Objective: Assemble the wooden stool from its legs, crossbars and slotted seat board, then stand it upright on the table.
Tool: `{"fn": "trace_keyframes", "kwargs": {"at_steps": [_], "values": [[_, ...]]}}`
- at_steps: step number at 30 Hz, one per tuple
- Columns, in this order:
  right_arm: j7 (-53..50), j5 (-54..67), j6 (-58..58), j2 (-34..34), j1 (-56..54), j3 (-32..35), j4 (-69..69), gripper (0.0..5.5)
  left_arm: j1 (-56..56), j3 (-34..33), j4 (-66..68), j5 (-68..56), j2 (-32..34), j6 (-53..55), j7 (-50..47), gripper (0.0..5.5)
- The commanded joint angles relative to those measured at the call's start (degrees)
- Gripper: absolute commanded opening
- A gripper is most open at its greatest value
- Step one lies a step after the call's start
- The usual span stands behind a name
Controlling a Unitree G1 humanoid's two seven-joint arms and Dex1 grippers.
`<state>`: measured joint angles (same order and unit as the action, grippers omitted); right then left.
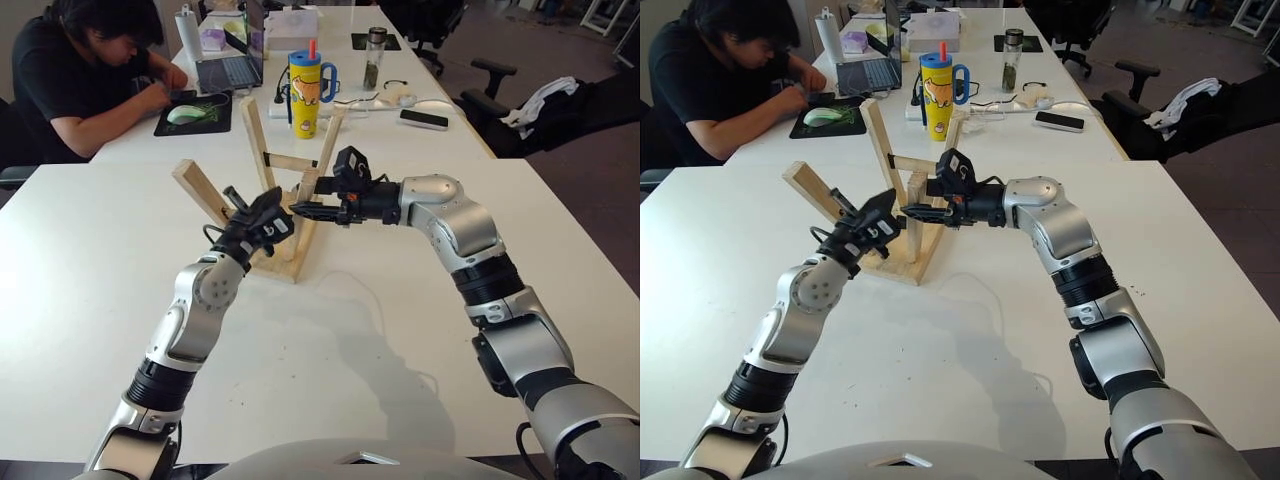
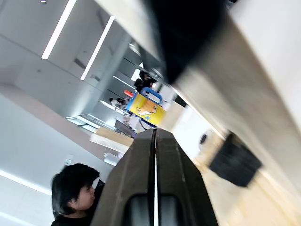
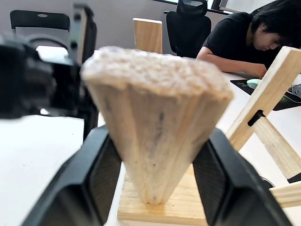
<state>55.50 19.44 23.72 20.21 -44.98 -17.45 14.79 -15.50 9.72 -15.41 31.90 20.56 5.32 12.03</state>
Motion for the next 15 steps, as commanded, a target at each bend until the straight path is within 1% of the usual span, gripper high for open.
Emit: {"fn": "trace_keyframes", "kwargs": {"at_steps": [1, 4, 5, 6, 8, 10, 11, 13, 15], "values": [[-0.3, -6.1, 3.9, 0.9, 6.1, -5.6, 4.4, 2.07, -1.2, -2.4, -1.5, -1.0, -1.1, -0.3, -2.5, 0.00], [-0.3, -6.2, 3.9, 0.9, 6.2, -5.8, 4.5, 2.07, -0.6, -1.1, 0.3, 0.2, -1.7, -0.5, -3.6, 0.00], [-0.3, -6.2, 4.0, 0.9, 6.2, -5.9, 4.4, 2.07, -0.3, 2.6, 4.1, 3.4, -0.4, 1.3, -0.3, 0.00], [-0.3, -6.2, 4.1, 0.9, 6.3, -5.8, 4.4, 2.07, 0.8, 7.4, 9.4, 5.6, 1.1, 3.5, 5.4, 0.00], [-0.4, -6.2, 4.2, 0.7, 6.1, -6.0, 4.6, 2.07, 5.0, 14.4, 16.3, 9.7, 4.8, 6.0, 14.3, 0.00], [-0.2, -6.3, 4.0, 0.5, 5.7, -6.4, 5.1, 2.07, 8.0, 16.9, 16.3, 10.9, 7.0, 6.4, 17.7, 0.00], [-0.2, -6.4, 4.0, 0.5, 5.5, -6.5, 5.3, 2.07, 8.8, 17.2, 15.6, 10.5, 7.2, 7.0, 18.8, 0.00], [-0.2, -6.4, 3.8, 0.6, 5.4, -6.4, 5.4, 2.07, 7.4, 13.9, 13.6, 8.0, 5.0, 6.6, 14.2, 0.00], [-0.4, -6.2, 3.4, 0.7, 5.4, -5.9, 5.6, 2.07, 4.0, 7.4, 9.9, 1.6, 0.1, 5.1, 7.7, 0.00]]}}
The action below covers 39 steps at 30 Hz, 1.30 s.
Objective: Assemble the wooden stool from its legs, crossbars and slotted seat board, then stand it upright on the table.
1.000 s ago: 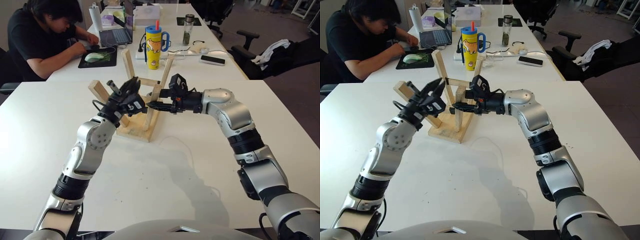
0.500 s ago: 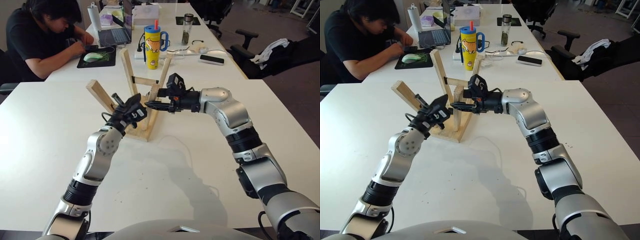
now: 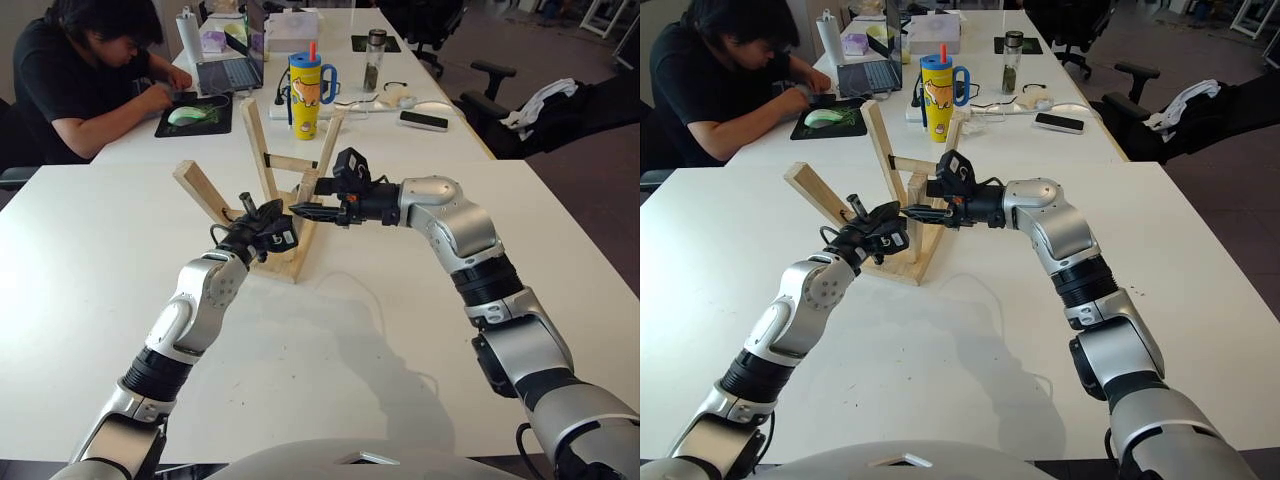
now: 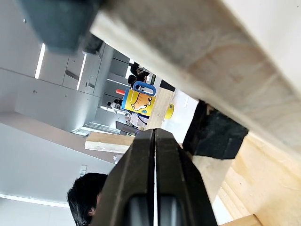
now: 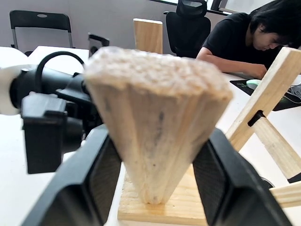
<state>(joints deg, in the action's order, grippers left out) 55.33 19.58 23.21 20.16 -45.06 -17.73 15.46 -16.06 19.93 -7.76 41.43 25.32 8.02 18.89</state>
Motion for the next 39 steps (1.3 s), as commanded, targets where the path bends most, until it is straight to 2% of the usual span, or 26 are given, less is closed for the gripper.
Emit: {"fn": "trace_keyframes", "kwargs": {"at_steps": [1, 5, 10, 11, 16, 20, 24, 27, 30, 34, 39], "values": [[-0.2, -6.4, 3.3, 0.8, 5.5, -5.5, 5.1, 2.07, 3.0, -4.9, 0.1, -9.9, -5.9, 1.8, -1.1, 0.00], [0.3, -4.7, -0.2, 0.3, 6.2, -3.4, 4.7, 2.07, -0.7, -13.1, -8.7, -17.1, -10.3, -2.9, -8.7, 0.00], [1.3, -0.7, -8.6, -2.0, 7.9, 2.3, 3.5, 2.07, -5.1, -22.3, -17.3, -22.0, -10.9, -3.7, -13.2, 0.00], [1.7, -0.3, -10.1, -2.3, 8.2, 2.9, 3.5, 2.44, -6.5, -23.8, -17.8, -22.5, -10.2, -2.9, -13.4, 0.00], [0.4, -1.4, -16.5, -3.5, 8.6, 5.5, 2.2, 3.18, -11.7, -28.7, -10.9, -24.1, -4.7, -0.6, -11.9, 0.00], [-0.9, -2.3, -17.1, -3.3, 8.4, 6.9, 1.6, 3.22, -11.5, -31.8, -5.0, -25.7, -2.1, -1.3, -12.8, 0.00], [-1.6, -6.9, -14.0, 1.3, 14.7, 5.2, 2.4, 3.22, -11.2, -37.9, 5.9, -27.3, 3.1, -1.3, -14.2, 0.00], [-5.6, -8.6, -12.5, 1.7, 18.5, 6.9, 4.3, 3.22, -9.1, -35.4, 18.5, -27.2, 7.0, -1.7, -10.0, 0.00], [-10.5, -7.8, -11.3, -0.3, 20.7, 9.8, 4.9, 3.22, -4.2, -24.3, 27.2, -24.2, 8.1, -2.8, 0.2, 0.00], [-15.0, -8.4, -10.2, -3.0, 20.9, 11.0, 6.1, 3.22, -1.0, -15.1, 29.5, -23.4, 6.3, -4.0, 7.6, 0.00], [-19.2, -11.9, -9.8, -6.6, 19.9, 8.5, 8.2, 3.22, 0.3, -8.3, 29.8, -21.6, 7.1, -4.8, 13.3, 0.00]]}}
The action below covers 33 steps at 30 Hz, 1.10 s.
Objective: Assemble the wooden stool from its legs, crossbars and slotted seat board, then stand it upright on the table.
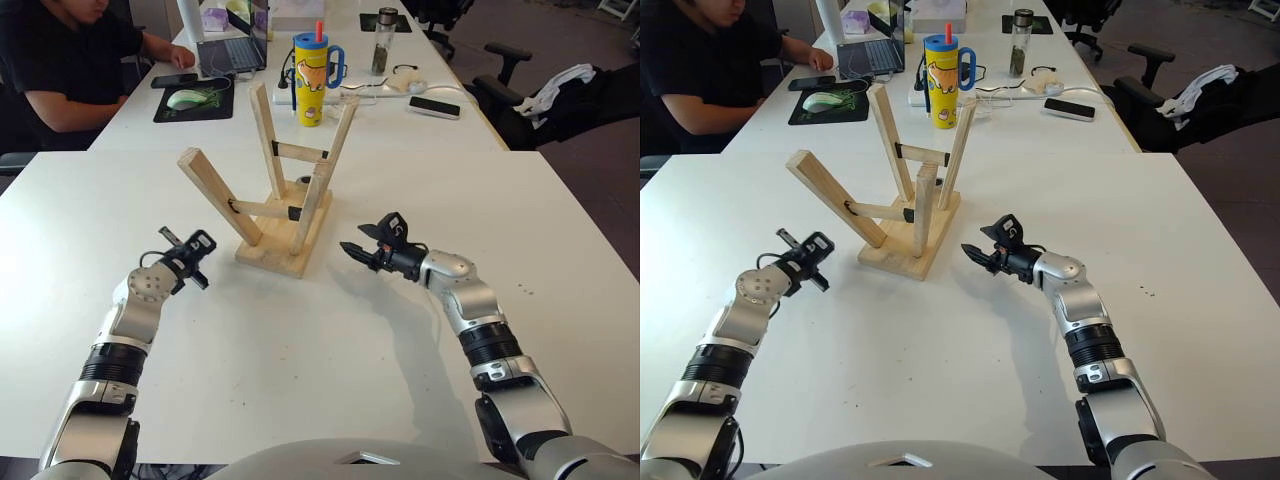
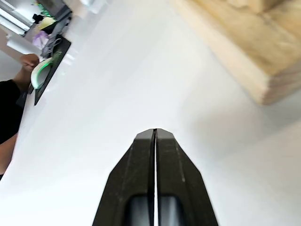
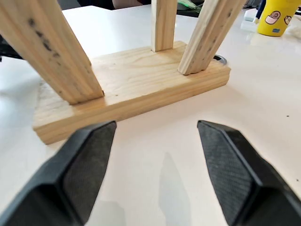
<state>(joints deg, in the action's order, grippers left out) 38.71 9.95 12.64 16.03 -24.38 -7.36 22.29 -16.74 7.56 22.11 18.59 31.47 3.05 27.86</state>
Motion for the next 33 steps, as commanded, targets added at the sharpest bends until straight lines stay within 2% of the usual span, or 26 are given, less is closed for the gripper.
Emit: {"fn": "trace_keyframes", "kwargs": {"at_steps": [1, 9, 16, 20, 24, 27, 31, 33], "values": [[-3.0, -3.1, 0.8, -3.0, -0.9, -2.6, 1.7, 3.22, 1.3, 4.4, -1.0, 0.7, 0.8, 0.3, 5.3, 0.00], [-4.0, -6.6, -0.7, -5.4, -1.8, -4.8, 7.6, 3.22, 3.0, 10.6, -12.3, -4.8, -4.5, 4.4, 14.1, 0.00], [0.2, -5.3, 1.0, -4.0, -0.6, -4.0, 7.2, 3.22, 6.4, 12.5, -19.4, -5.0, -6.0, 11.4, 13.3, 0.00], [-0.8, -6.2, 1.2, -3.0, 1.2, -4.4, 5.1, 3.22, 6.1, 9.4, -18.1, 0.6, -2.5, 11.3, 5.3, 0.00], [-0.8, -5.9, 1.9, -2.4, 3.9, -4.3, 2.9, 3.22, 9.6, 1.3, -22.8, -2.2, -3.7, 9.4, -2.6, 0.00], [-1.2, -6.4, 1.9, -1.6, 5.1, -4.3, 2.0, 3.22, 16.5, -3.0, -30.9, -7.8, -6.5, 7.9, -4.4, 0.00], [-3.5, -6.3, 1.3, -0.4, 6.2, -2.3, 0.8, 3.22, 25.4, -4.7, -40.0, -13.8, -8.0, 4.1, -3.2, 0.00], [-5.3, -4.2, 1.2, -0.8, 8.1, 0.4, -2.4, 3.24, 25.9, -4.2, -41.5, -18.4, -9.4, 4.7, -1.1, 0.28]]}}
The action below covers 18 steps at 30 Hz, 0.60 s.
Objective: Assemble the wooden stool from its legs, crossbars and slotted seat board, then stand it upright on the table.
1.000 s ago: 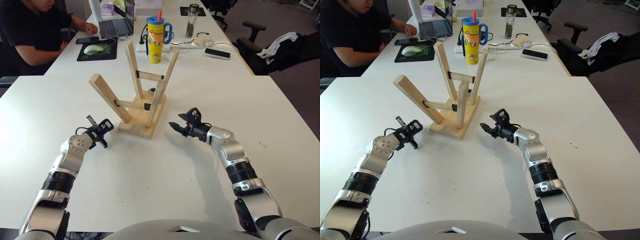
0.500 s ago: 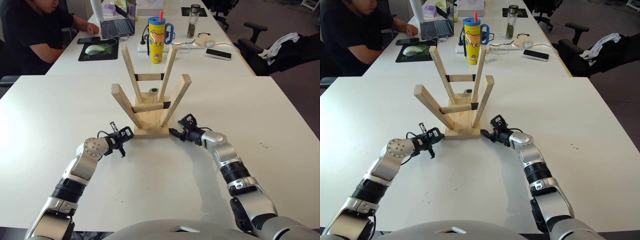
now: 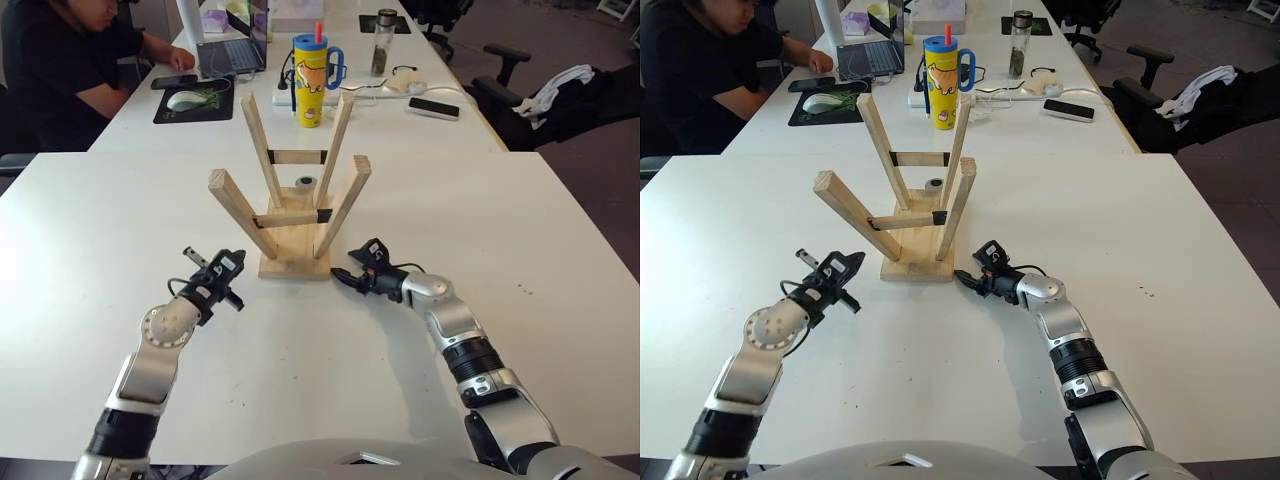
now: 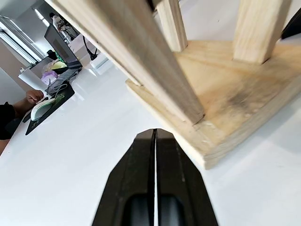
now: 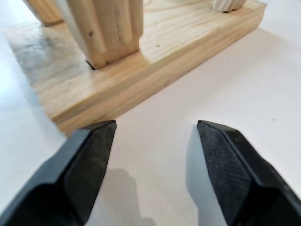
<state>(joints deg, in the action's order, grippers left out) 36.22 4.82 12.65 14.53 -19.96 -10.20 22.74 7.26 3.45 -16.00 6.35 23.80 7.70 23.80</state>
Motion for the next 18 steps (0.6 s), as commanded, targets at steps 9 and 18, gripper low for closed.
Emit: {"fn": "trace_keyframes", "kwargs": {"at_steps": [9, 18], "values": [[-4.4, 8.2, 3.4, 0.3, 3.9, 12.3, -8.1, 3.03, -10.8, 8.3, 8.1, -6.9, -12.7, 5.4, -0.5, 1.03], [-6.3, 13.3, 0.3, 1.0, -3.5, 18.9, -10.5, 1.73, -13.8, 9.7, 20.1, -0.6, -13.7, 9.4, -6.5, 1.03]]}}
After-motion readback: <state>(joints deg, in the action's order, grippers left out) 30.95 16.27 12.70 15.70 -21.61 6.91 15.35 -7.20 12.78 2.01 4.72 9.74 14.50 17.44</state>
